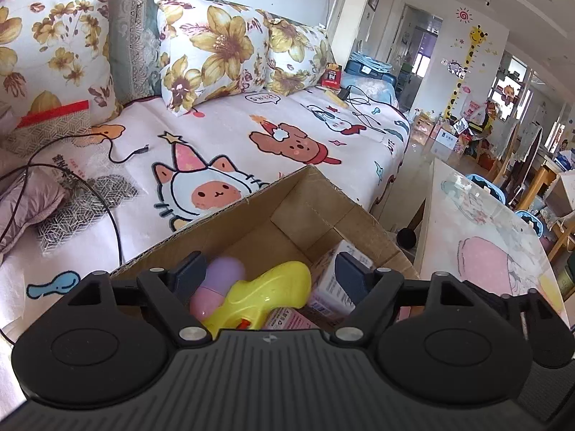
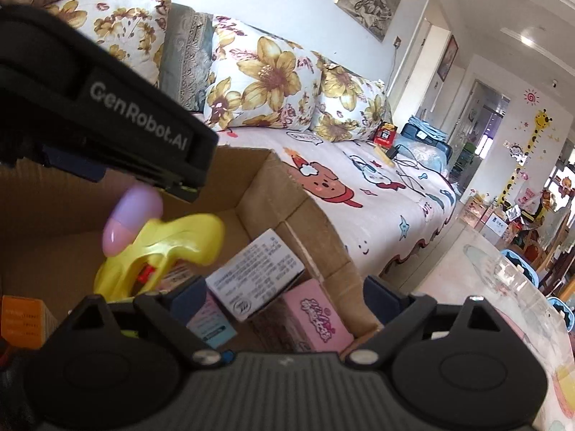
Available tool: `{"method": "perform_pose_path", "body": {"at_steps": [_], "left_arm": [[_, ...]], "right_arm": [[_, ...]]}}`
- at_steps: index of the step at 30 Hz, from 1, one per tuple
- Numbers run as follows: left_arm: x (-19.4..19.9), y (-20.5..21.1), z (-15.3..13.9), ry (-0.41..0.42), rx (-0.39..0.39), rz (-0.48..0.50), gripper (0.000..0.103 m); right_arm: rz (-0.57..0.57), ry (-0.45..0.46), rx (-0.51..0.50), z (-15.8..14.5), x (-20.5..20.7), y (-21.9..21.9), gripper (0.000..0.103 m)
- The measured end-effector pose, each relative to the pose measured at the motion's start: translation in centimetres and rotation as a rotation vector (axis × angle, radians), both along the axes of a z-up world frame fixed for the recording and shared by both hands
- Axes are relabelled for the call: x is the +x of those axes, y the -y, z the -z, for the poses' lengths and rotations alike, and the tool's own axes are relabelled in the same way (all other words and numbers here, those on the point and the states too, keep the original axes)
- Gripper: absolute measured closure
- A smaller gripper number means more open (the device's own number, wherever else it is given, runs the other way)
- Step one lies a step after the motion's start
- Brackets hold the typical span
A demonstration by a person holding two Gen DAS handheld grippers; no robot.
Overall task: Organize rigid objects
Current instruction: 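Open the left tool over the cardboard box while the right tool releases the pink box inside, then withdraw both open tools from the cardboard box toward the panda toy and puzzle cube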
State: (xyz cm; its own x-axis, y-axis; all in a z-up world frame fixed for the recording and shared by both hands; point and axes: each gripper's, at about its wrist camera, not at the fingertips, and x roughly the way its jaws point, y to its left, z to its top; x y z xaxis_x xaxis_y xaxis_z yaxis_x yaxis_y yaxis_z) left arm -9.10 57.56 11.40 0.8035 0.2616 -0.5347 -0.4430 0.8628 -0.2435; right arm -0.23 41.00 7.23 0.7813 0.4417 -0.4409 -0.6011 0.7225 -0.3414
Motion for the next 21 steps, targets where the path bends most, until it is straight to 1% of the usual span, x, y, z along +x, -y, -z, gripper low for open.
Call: {"method": "perform_pose_path", "body": {"at_steps": [3,7,17,21], "left_arm": [[0.2,0.0,0.2,0.0,-0.002,0.008,0.004],[0.5,0.3,0.4,-0.007,0.02,0.023,0.003],[1.1,1.6,1.0,-0.04,0.104,0.085,0.001],[1.1,2.0,1.3,-0.056,0.144,0.114,0.0]], "right_arm": [[0.048,0.016,0.028,-0.5,-0.9,1.7,0.008],[0.113,0.03,0.056,-0.7,-1.5,3.8,0.007],[0.214,-0.017,0.122,0.0,-3.0,8.4,0.007],[0.243,-0.026,0.127,0.5,-3.7,9.6,0.007]]}}
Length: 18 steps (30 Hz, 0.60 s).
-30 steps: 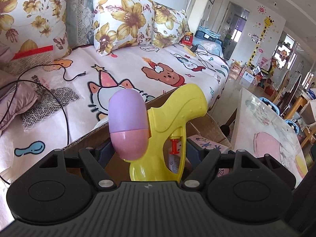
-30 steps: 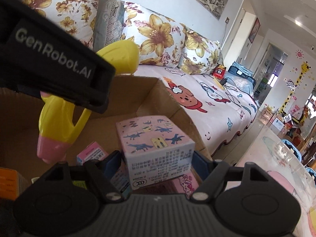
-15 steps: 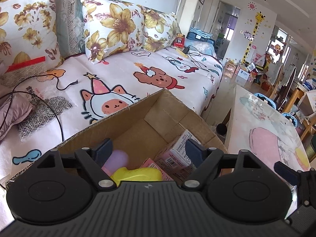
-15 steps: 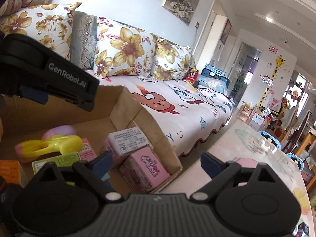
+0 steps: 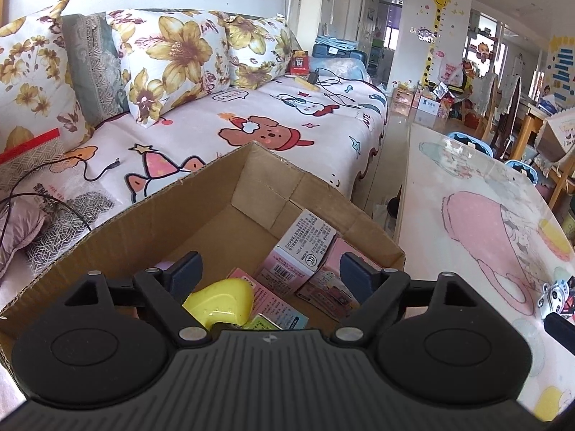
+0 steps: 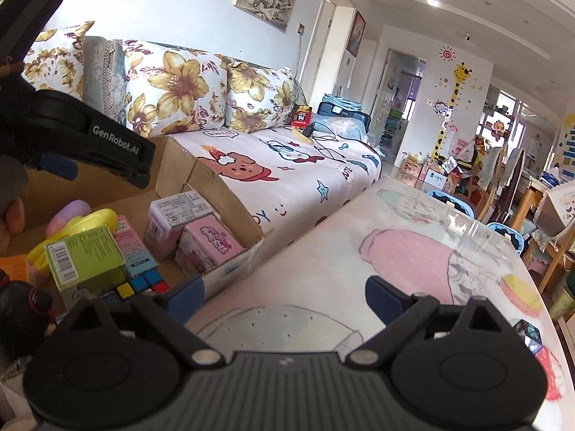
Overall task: Organize rigid objects
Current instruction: 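Withdraw both open tools from the cardboard box toward the panda toy and puzzle cube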
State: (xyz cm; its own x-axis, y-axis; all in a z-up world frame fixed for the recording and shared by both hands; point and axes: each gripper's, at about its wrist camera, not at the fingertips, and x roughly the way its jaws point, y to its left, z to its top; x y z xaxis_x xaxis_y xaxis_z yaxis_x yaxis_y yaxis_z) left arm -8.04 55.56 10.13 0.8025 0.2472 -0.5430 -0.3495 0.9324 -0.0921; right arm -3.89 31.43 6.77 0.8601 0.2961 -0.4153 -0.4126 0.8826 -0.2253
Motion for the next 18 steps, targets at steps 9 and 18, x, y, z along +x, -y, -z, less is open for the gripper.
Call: {"method": "perform_pose_path", "body": {"at_steps": [9,18], "left_arm": [[0.0,1.2,0.7,-0.037,0.072,0.06,0.0],[0.3,2.5,1.4,-0.065,0.123,0.118,0.0]], "right_arm": [[0.072,-0.025,0.045,1.0,-1.4,3.6,0.007],[0.186,-0.05,0.105,1.9,-1.5,8.0,0.006]]}}
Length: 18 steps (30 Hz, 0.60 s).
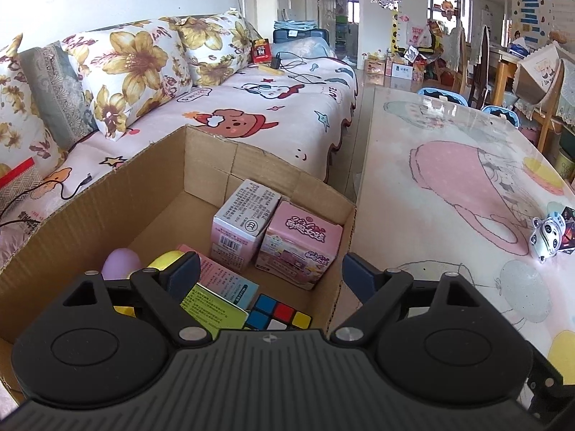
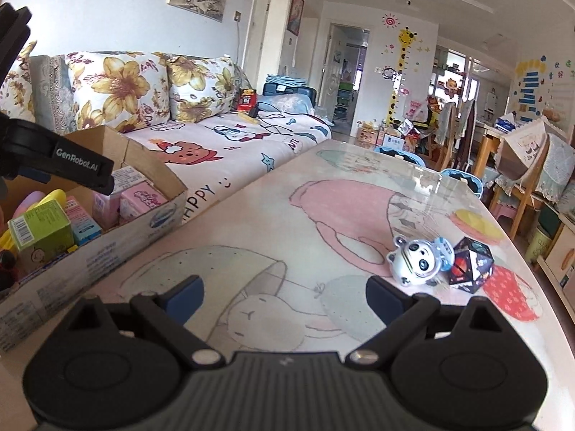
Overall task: Organize rigid objects
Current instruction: 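Withdraw both open tools from the cardboard box toward the panda toy and puzzle cube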
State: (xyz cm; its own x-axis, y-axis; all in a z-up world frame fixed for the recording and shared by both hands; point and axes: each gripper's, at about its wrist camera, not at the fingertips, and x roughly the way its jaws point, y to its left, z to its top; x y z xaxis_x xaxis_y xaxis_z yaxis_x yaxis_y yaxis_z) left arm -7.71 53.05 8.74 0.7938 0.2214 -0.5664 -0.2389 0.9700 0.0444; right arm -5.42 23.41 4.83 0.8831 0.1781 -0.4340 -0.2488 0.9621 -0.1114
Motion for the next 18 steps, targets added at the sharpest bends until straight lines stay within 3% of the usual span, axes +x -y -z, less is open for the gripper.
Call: {"method": "perform_pose_path", "body": {"at_steps": [18], "left_arm": [[-0.7,1.4,0.6,-0.04,0.057,0.095,0.0]], "right_arm": [[0.141,-0.002,0.059,0.6,0.2,7.6,0.006]]}}
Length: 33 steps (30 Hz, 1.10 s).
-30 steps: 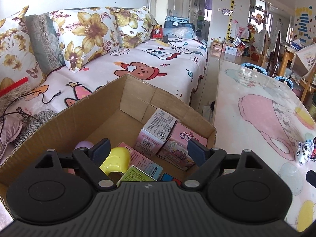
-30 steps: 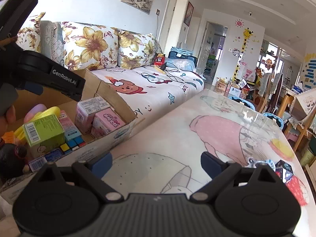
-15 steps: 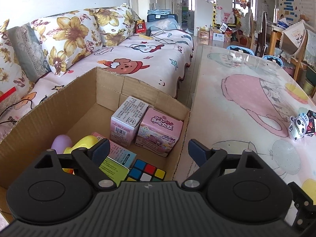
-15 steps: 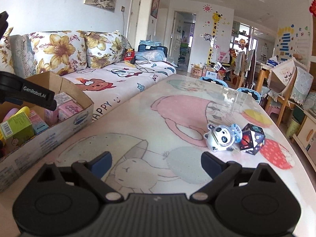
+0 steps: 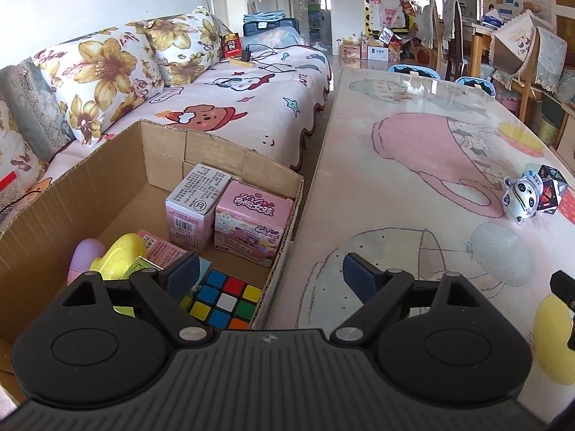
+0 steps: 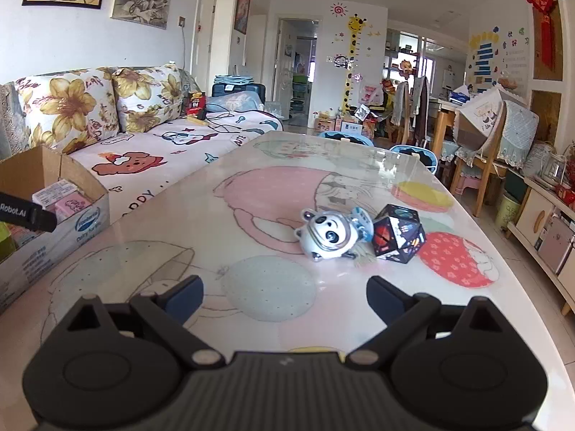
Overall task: Organize rigid objects
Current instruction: 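Withdraw both open tools from the cardboard box toward the panda toy and puzzle cube, then close the left tool on the white panda robot while the right tool grasps the black puzzle cube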
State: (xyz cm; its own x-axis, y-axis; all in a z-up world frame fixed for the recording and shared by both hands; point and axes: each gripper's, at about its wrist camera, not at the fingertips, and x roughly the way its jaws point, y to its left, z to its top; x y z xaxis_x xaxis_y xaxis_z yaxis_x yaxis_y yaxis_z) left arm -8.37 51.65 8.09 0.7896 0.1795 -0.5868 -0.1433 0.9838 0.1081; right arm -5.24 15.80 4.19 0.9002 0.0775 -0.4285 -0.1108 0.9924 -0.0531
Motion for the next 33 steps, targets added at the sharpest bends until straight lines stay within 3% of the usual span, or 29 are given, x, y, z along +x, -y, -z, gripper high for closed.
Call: {"method": "perform_pose_path", "body": {"at_steps": [18,27,33], "left_arm": [[0.0,4.0,1.7,-0.008,0.031,0.156,0.0],[1.1,7.2,1.9,0.033,-0.027,0.289,0.0],[3.7,11.3,2.3,0.04,-0.026,0.402,0.0]], "right_arm": [[0.151,-0.022,0.013,1.0,2.3,6.8,0.002],[0.209,-0.041,0.116,1.9,6.0,10.3,0.002],[0.2,-0.014,0.261,1.3,7.8,13.5,0.001]]}}
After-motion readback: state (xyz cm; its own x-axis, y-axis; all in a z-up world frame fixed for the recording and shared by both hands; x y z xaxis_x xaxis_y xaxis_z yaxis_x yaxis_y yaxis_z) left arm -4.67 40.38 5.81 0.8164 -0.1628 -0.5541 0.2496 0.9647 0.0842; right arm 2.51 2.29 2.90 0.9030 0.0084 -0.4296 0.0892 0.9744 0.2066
